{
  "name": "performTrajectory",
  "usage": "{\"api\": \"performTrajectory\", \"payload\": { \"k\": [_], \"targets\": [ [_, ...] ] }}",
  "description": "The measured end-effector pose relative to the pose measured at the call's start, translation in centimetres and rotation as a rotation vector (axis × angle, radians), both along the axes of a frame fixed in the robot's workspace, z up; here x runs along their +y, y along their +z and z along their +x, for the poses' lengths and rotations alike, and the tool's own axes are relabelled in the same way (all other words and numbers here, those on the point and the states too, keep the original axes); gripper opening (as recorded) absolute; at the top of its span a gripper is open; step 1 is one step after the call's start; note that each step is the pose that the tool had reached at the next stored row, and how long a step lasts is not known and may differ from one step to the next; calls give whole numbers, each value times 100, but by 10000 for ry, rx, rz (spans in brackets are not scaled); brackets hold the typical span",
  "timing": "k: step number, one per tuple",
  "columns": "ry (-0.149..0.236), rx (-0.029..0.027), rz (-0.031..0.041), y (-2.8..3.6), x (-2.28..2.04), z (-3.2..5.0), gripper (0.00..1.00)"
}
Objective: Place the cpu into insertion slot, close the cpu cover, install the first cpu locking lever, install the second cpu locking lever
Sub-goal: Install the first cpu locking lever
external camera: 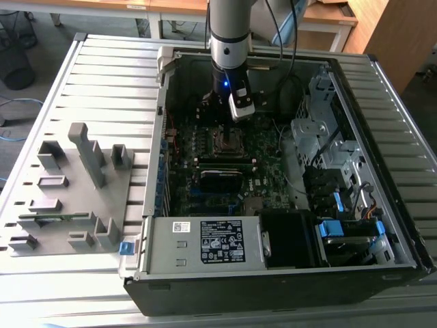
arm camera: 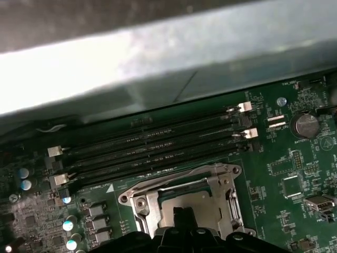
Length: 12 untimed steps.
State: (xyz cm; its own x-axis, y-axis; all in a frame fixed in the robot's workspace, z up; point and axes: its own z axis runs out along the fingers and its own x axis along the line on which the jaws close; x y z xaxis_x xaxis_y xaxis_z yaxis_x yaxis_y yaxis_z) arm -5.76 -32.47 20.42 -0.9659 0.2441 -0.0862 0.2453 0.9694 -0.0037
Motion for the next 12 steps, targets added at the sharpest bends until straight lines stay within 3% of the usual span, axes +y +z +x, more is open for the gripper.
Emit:
{"api": "performTrajectory", "payload": {
  "k": [7, 12],
  "targets": [
    [81, 7, 4, 55, 1, 1, 10],
    [805, 8, 3, 52, 0, 2, 10]
  ]
}}
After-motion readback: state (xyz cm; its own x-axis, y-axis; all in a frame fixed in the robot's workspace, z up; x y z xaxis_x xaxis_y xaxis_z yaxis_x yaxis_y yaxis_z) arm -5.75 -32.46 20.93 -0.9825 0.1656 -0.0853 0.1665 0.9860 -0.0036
